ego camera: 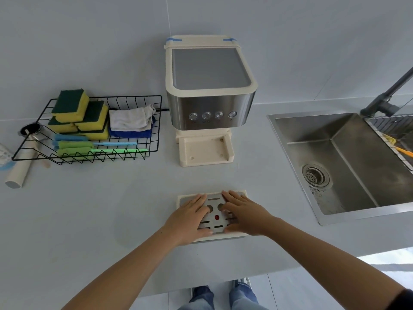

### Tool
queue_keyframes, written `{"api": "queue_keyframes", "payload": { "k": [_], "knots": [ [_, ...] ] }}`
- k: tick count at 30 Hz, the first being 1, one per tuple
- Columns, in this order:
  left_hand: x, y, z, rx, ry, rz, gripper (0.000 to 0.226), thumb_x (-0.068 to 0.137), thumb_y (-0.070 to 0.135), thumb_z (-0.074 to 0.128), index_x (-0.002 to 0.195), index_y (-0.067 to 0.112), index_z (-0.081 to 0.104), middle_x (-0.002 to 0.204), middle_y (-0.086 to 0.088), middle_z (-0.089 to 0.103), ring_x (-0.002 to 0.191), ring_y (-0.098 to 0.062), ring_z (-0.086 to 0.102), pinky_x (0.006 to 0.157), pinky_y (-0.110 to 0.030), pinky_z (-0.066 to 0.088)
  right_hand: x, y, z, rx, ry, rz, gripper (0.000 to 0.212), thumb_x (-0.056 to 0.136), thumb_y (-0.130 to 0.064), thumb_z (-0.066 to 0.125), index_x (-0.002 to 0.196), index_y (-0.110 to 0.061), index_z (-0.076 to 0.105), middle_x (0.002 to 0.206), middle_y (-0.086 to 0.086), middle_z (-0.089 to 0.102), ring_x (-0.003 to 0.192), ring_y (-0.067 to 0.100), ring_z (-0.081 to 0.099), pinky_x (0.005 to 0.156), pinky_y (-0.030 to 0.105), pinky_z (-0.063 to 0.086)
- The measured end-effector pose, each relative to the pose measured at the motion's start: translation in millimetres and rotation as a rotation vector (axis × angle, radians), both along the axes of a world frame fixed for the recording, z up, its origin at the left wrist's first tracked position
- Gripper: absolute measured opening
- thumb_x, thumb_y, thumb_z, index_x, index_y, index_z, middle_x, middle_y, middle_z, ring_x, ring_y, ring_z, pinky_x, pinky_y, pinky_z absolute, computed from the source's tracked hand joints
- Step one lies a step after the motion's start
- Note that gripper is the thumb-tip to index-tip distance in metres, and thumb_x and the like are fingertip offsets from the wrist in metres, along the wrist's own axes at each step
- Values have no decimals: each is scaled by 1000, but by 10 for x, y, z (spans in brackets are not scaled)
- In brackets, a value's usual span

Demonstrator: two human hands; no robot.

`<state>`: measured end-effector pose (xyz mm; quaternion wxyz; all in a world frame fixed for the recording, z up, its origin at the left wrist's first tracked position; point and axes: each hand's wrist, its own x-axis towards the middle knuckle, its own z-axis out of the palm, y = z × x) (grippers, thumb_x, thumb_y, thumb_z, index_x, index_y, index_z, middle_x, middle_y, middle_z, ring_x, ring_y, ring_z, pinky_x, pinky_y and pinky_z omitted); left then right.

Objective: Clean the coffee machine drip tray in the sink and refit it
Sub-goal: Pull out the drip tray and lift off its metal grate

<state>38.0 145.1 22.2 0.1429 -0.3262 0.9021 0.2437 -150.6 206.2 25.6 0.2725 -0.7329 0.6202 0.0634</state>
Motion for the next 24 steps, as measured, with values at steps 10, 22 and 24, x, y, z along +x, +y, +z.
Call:
{"api": "queue_keyframes", "payload": {
  "k": [10,22,24],
  "knots": [
    [-468,-132,235,-74,25,17,55,89,49,45,135,21,35,159,2,-6,146,-13,-8,113,-33,22,-524,-169,190,-79,5,31,55,85,-47,55,131,-20,41,159,1,1,147,19,-4,118,31,10],
    [-1463,-383,142,-124,40,-26,51,89,50,45,128,17,41,159,0,-2,147,-16,-6,111,-36,28,-1549,-367,157,-91,64,8,61,78,-49,63,129,-23,43,159,-1,4,147,19,1,118,30,10],
    [-1600,-416,64,-116,38,-22,51,89,50,46,127,16,41,159,-1,-1,147,-16,-5,112,-37,26,-1662,-401,98,-73,63,-3,60,78,-48,64,129,-23,43,159,-1,4,147,19,0,118,31,12]
  ]
}}
